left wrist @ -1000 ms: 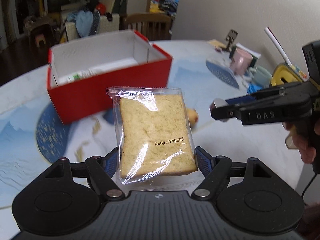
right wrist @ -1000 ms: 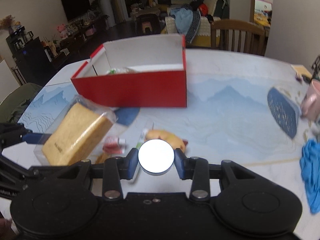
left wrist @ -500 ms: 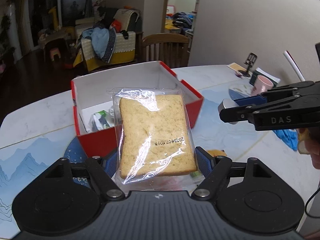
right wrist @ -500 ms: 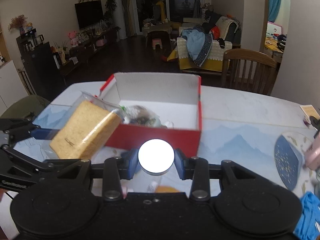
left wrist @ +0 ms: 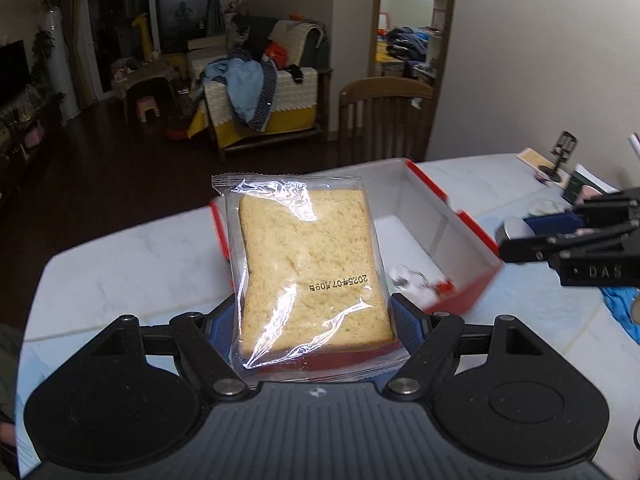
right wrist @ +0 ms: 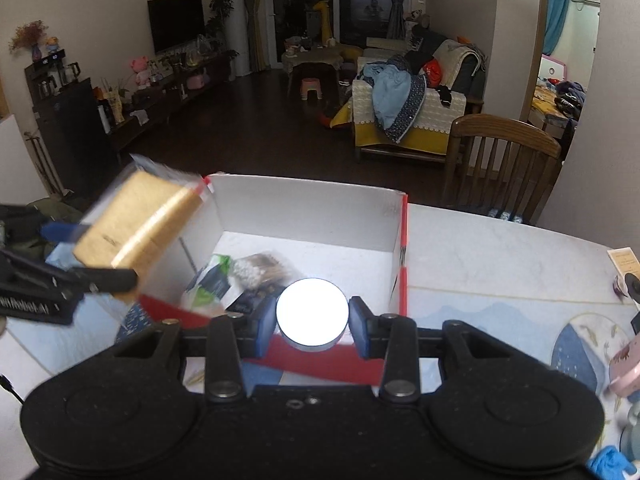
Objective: Organize objects
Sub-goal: 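Carry the bread packet and badge reel with both tools into the red box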
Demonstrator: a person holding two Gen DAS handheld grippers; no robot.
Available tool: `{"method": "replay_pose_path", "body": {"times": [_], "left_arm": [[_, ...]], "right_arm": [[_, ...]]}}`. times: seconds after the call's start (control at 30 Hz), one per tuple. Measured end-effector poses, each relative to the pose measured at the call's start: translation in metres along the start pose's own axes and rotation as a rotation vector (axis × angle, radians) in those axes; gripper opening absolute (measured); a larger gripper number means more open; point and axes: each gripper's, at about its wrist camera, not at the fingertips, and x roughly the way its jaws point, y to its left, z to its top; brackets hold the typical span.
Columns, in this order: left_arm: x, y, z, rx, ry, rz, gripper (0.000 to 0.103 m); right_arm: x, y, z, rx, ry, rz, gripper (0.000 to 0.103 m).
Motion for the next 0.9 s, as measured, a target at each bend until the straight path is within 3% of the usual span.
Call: {"method": "replay_pose_path", "body": {"times": [0.27,0.43,0.9], "left_arm": [[0.052,0.013,0.027,-0.030,0.080,0.005,0.078],[0.083,0.008,0.038,-0.033,0.111,0.003,0.078],[0.151,0.001,0.044,-0.037,0.235,0.019,0.078]], "right_arm": [[0.044,0.002,0.006,-0.002,0.065,-0.024,0.038],[0.077,0.005,0.004,-0.031,0.100,-0.086,0.038],[0.133,0.007,0.000,-0.030,0.191,-0.111,0.038]]}}
